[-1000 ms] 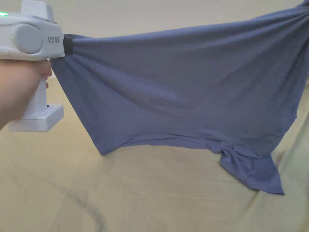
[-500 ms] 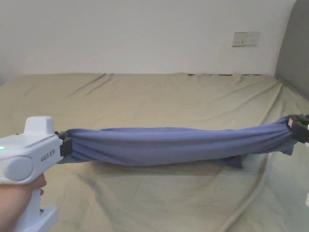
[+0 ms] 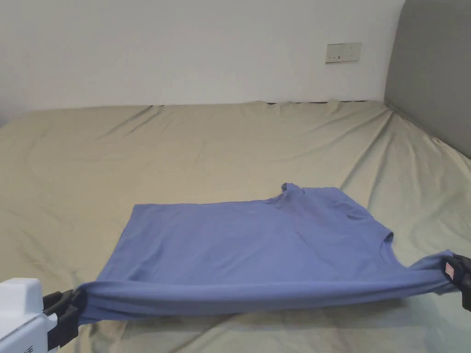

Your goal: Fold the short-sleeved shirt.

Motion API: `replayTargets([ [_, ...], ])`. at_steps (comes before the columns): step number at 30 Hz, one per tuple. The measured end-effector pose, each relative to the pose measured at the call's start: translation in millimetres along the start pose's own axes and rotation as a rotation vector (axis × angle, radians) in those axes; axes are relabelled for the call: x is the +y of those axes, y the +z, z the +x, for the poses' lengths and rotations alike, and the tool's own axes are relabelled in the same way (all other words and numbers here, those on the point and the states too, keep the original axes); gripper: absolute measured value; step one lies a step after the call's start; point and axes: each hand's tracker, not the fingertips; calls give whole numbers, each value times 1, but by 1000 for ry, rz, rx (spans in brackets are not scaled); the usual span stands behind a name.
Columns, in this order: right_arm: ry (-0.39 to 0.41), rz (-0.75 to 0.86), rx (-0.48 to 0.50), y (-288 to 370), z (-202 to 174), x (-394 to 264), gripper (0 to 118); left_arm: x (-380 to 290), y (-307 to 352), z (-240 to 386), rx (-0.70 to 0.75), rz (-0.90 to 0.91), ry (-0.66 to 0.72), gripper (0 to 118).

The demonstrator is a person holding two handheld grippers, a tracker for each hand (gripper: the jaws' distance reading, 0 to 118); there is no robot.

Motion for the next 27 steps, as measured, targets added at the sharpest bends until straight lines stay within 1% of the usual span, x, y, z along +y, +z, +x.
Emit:
replayTargets([
  [2, 74, -26, 23, 5, -6, -14, 4, -18, 5, 0, -14, -34, -46, 3],
  [4, 61, -98, 9, 0, -7, -31, 4, -35, 1, -1, -37, -81, -75, 3],
  [6, -15, -192, 2, -8, -5, -49, 4, -50, -9, 0, -37, -143, -68, 3],
  [8, -47, -247, -10, -13, -5, -66, 4, -61, -16, 2, -48, -195, -50, 3],
  [9, -51, -280, 1, -14, -6, -72, 4, -66, -17, 4, -49, -198, -53, 3],
  [10, -40, -320, 1, -15, -7, -79, 4, -67, -13, 12, -51, -220, -64, 3],
  [13, -11, -349, 9, -13, -9, -98, 4, -78, -14, 15, -54, -255, -85, 3],
  [14, -13, -345, 7, -12, -9, -103, 4, -85, -17, 7, -56, -253, -83, 6],
  [15, -21, -334, 1, -14, -2, -114, 5, -87, -16, 7, -55, -253, -81, 19],
  [16, -12, -306, -16, -14, -1, -114, 9, -87, -16, 6, -41, -254, -83, 40],
  [17, 30, -281, -31, -13, -1, -109, 24, -84, -13, 4, -1, -256, -72, 65],
  [18, 48, -268, -60, -11, 0, -104, 67, -82, -7, 1, 29, -238, -38, 95],
  [19, 22, -235, -71, -2, 1, -98, 99, -77, 3, -4, 52, -186, 14, 107],
  [20, -18, -190, -39, 5, 6, -91, 117, -70, 16, -8, 61, -134, 64, 108],
  [21, -79, -129, 13, 15, 11, -84, 118, -64, 29, -12, 49, -78, 99, 108],
  [22, -107, -51, 9, 23, 14, -76, 117, -59, 44, -14, 36, -30, 122, 104],
  [23, -157, -57, 25, 37, 4, -66, 114, -56, 60, -17, 12, 27, 132, 87],
  [24, -192, -61, 44, 44, 4, -61, 101, -57, 74, -18, -7, 108, 127, 33],
  [25, -217, -55, 97, 50, 4, -59, 69, -58, 81, -17, 5, 147, 80, 0],
  [26, -209, -30, 103, 54, 2, -58, 16, -60, 83, -14, 44, 116, 30, 0],
  [27, -148, -12, 41, 58, -11, -51, 0, -63, 91, -11, 87, 85, 19, 0],
])
